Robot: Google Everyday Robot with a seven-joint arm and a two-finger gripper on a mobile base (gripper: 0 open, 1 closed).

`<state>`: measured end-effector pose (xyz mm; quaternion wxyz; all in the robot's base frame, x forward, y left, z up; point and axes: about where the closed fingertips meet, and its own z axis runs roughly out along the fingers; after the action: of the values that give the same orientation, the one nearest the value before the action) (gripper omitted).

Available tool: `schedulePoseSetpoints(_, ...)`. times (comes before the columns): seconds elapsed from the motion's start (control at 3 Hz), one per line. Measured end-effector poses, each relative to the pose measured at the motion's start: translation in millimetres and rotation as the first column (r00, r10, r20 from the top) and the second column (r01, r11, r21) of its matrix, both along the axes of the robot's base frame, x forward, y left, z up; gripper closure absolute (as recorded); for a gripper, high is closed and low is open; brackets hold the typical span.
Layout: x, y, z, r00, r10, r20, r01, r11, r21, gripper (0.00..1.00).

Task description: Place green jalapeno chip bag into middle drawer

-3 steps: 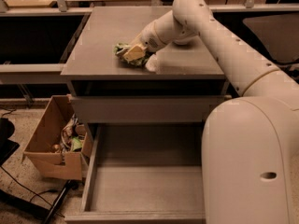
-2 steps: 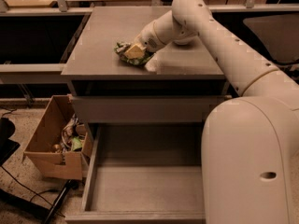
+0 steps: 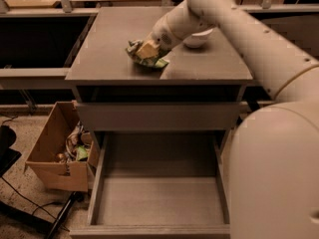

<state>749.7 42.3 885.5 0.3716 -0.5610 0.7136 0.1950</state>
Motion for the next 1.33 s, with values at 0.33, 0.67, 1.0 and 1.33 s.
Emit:
schedulePoseSetpoints(0.33,-59.2,-35.0,24.2,0.9957,-0.082,-0.044,0.075,0.988,-0.138,1.00)
schedulePoseSetpoints(0.67,-140.4,-68.6,48.8,0.9897,-0.128,-0.064,0.112,0.970,-0.217,1.00)
schedulePoseSetpoints(1.0,-255.8,-95.9,78.0,0.9918,-0.126,-0.023,0.120,0.976,-0.181,1.00)
schedulePoseSetpoints(1.33,-297.7,-109.1,70.6,0.9866,-0.153,0.057,0.158,0.982,-0.101,1.00)
